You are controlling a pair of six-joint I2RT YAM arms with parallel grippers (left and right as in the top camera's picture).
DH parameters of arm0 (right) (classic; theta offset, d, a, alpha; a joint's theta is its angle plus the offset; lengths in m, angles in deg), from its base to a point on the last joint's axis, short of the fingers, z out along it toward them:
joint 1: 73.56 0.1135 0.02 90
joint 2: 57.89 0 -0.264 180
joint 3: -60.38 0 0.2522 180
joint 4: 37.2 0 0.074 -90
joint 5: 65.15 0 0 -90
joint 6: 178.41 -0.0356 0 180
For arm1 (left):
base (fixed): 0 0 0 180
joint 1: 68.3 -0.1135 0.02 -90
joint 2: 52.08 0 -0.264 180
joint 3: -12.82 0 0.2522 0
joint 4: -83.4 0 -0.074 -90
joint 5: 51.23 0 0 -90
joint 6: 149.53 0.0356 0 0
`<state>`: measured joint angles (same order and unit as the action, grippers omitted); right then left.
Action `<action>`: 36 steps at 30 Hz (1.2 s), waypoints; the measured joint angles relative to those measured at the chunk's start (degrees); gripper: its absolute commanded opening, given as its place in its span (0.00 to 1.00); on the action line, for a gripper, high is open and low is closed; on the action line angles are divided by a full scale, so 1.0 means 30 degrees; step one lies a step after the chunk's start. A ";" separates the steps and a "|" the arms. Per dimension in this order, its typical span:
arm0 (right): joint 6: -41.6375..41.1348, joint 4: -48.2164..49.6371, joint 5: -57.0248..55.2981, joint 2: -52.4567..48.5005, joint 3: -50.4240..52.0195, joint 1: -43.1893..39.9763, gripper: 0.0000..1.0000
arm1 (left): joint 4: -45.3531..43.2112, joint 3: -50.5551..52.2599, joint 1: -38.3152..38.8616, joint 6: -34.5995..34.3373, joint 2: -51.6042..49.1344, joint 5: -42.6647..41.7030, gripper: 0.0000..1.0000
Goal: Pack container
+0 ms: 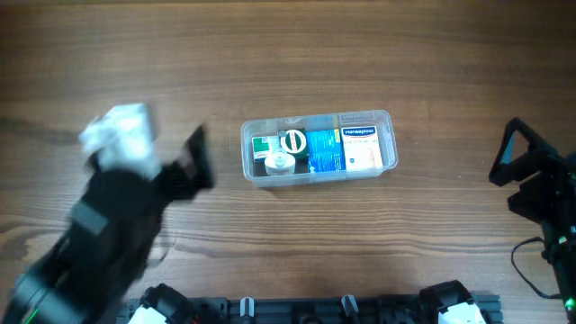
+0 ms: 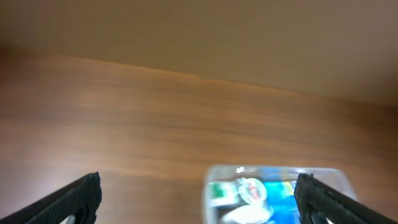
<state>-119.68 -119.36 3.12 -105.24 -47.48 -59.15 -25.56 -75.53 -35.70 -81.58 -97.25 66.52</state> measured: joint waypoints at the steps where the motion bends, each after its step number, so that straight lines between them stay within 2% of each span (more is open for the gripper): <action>1: 0.0000 0.0015 0.0000 0.0000 0.0000 0.0000 1.00 | 0.1005 -0.0015 0.0000 -0.0328 0.0714 0.0350 1.00; 4: 0.0000 0.0000 0.0007 0.0000 0.0000 0.0000 1.00 | 0.3956 -0.0044 0.0000 -0.1953 0.3322 0.1355 1.00; 7: -0.0007 0.0007 0.0000 0.0000 0.0000 0.0000 1.00 | 0.5610 -0.0073 -0.0007 -0.3395 0.5253 0.1821 1.00; 14: -0.0007 0.0007 0.0000 0.0000 0.0000 0.0000 1.00 | 0.5625 -0.0073 -0.0022 -0.4721 0.6637 0.0532 1.00; 25: -0.0007 0.0007 0.0000 0.0000 0.0000 0.0000 1.00 | 0.6280 -0.0051 -0.0022 -0.4925 0.6637 -0.0058 1.00; 30: -0.0007 0.0000 0.0000 0.0000 0.0000 0.0000 1.00 | 0.4823 0.0976 -0.0692 -0.4991 0.6805 -0.0058 1.00; 36: 0.0000 -0.0007 0.0000 0.0000 0.0000 0.0000 1.00 | 0.0947 0.5472 -0.5056 -0.5071 0.8641 -0.0590 1.00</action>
<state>-119.68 -119.39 3.12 -105.24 -47.48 -59.15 -22.72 -59.12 -50.87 -96.79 -71.32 64.75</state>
